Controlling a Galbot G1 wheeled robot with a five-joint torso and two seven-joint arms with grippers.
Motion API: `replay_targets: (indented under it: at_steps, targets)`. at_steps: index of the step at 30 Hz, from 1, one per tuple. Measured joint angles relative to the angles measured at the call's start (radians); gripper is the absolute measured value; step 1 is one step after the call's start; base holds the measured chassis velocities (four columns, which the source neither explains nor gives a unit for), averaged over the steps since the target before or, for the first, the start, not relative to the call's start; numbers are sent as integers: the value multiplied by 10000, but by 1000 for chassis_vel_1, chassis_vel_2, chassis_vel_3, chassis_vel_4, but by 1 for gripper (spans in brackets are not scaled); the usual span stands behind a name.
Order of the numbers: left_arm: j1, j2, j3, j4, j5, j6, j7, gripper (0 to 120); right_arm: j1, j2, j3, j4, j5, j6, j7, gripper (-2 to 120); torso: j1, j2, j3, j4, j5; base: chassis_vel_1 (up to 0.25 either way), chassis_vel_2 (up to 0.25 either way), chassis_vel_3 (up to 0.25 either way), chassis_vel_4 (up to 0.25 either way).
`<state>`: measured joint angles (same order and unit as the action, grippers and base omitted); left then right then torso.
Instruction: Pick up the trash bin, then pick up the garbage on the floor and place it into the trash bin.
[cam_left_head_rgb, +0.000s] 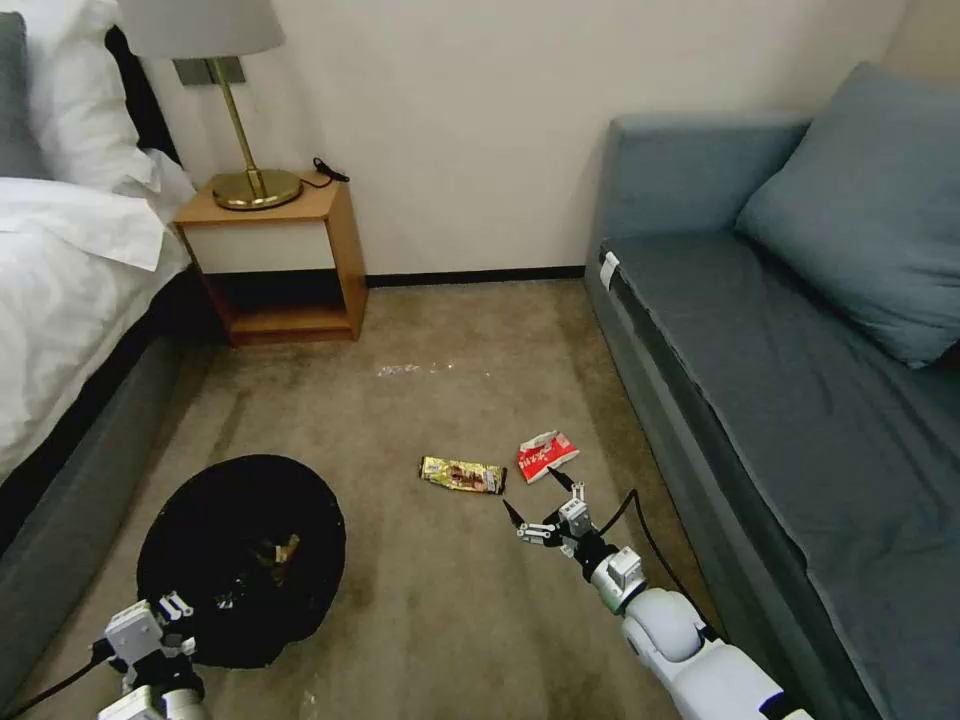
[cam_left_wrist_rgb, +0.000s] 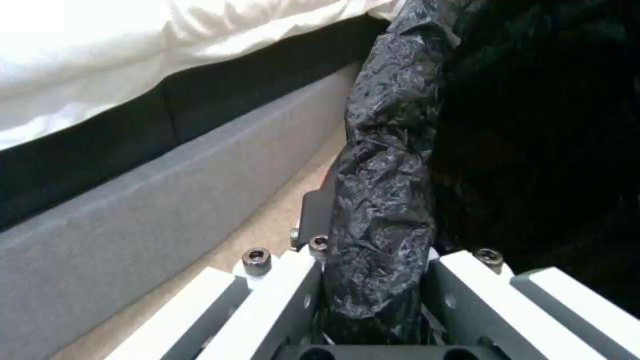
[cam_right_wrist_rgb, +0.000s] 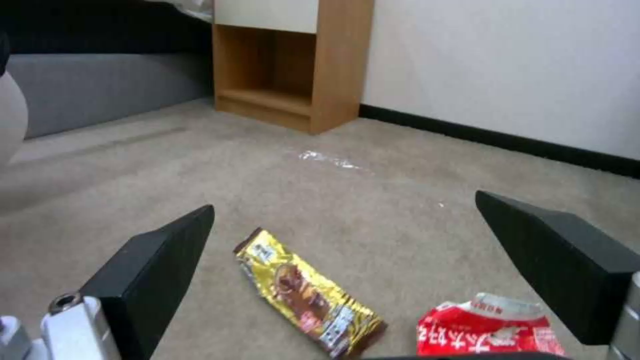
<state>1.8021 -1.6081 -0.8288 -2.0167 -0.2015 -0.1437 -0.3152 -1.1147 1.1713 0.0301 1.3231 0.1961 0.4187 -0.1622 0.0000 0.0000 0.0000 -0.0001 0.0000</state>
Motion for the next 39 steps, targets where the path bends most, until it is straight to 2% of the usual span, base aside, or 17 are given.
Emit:
replay_targets:
  at_steps: [6,13,25,27,29,31,33,34,36,39]
  targets:
    - [7,32,4,35,-33,12,-1,3,-265,87,184,-30,-192,89,-19,100,0,0,0,3,-1,-128,135,126,-136]
    - [60,523,151,184,-123,25,3,3,-1404,181,1069,511,-838,307,-2,100,0,0,-1,-1,0,-129,106,138,-127]
    - [106,599,327,184,190,-86,20,3,-2170,-14,1777,1231,-948,991,-147,100,0,0,1,1,-2,-119,123,115,-127]
    - [-73,613,333,150,212,37,34,3,-1976,-127,1683,1417,-486,1068,-703,100,1,0,1,0,0,-75,28,39,-43]
    - [-102,618,332,150,209,57,34,3,-1940,-136,1661,1416,-430,1069,-777,100,0,0,1,1,0,0,0,0,0]
    - [-468,737,321,257,85,287,60,3,-1488,-203,1416,1266,149,1073,-1681,100,0,0,0,5,0,0,0,0,0]
    - [-938,904,291,438,-117,502,73,3,-925,-250,1198,933,724,937,-3114,100,0,0,1,4,0,0,0,0,0]
    - [-938,904,291,438,-117,502,73,3,-925,-250,1198,933,724,937,-3114,100,0,0,1,4,0,0,0,0,0]
    - [-1661,1244,249,711,-535,903,75,3,-169,-304,904,367,990,752,-4489,100,0,0,1,4,-2,0,0,0,0]
    - [-2346,1762,183,1234,-914,1238,80,3,577,-275,552,-395,889,271,-5289,100,1,0,2,-3,-3,0,0,0,0]
